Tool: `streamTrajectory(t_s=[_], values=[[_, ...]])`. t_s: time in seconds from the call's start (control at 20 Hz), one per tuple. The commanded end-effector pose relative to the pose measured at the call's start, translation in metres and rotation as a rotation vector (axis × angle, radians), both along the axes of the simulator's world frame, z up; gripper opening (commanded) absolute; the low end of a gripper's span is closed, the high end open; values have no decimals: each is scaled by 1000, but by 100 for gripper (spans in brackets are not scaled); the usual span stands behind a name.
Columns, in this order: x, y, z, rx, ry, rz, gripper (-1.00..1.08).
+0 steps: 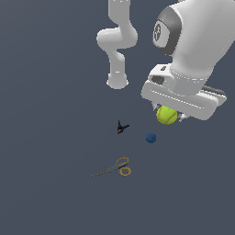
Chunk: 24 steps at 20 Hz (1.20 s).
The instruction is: Pick up a designated object from a clutter of objects.
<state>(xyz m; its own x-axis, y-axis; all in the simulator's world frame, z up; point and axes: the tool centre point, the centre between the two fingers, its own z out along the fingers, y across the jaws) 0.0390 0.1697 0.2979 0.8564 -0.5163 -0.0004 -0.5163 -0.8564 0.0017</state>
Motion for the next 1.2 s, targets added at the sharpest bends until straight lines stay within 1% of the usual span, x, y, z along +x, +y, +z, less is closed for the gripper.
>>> streamTrajectory(t_s=[0.0,0.35,0.6,1.15], values=[[9,10,13,0,-1,0,-100],[32,34,43,1,-1,-1,-100],[44,46,59,1,-1,0,-100],[57,59,75,1,-1,0,-100]])
